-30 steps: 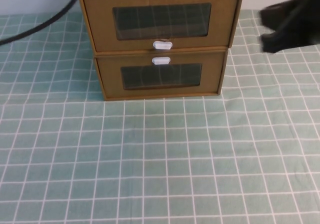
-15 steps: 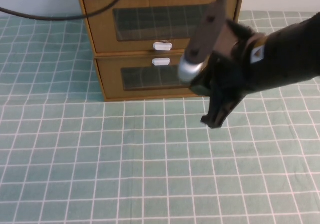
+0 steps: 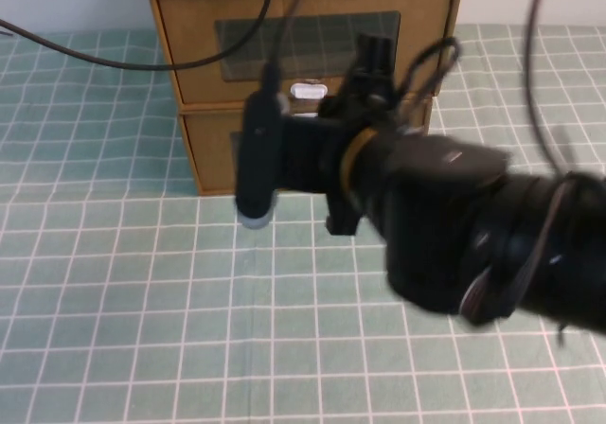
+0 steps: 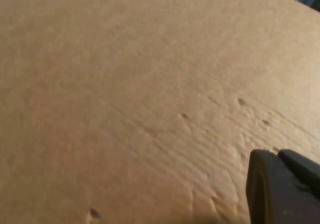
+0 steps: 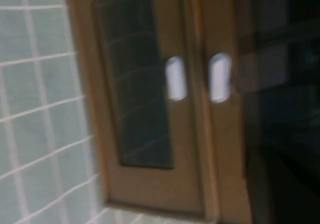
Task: Open the shoe box
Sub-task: 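Pull the top drawer of the cardboard box fully open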
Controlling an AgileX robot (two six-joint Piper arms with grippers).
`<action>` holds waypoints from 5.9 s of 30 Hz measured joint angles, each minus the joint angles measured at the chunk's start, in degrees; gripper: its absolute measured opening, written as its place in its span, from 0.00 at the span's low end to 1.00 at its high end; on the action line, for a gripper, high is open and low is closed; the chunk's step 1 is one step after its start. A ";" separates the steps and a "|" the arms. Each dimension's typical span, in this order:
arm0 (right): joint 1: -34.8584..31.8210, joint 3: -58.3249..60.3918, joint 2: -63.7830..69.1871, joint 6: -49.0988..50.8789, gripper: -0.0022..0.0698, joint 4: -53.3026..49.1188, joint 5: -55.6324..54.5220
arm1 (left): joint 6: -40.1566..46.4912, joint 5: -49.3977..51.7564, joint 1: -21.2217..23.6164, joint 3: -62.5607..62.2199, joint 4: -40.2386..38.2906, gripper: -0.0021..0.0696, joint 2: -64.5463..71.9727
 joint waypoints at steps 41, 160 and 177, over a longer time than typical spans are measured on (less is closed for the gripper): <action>-1.98 -0.50 15.58 24.96 0.05 -25.84 3.42 | -3.42 0.76 -7.84 -9.29 5.96 0.02 6.66; -13.61 -11.87 22.15 22.60 0.05 -25.73 -13.01 | -7.96 0.77 -7.84 -9.80 6.28 0.02 7.69; -6.16 3.74 14.93 19.37 0.02 -20.59 -8.82 | -19.76 2.69 -7.84 -11.96 3.31 0.02 11.57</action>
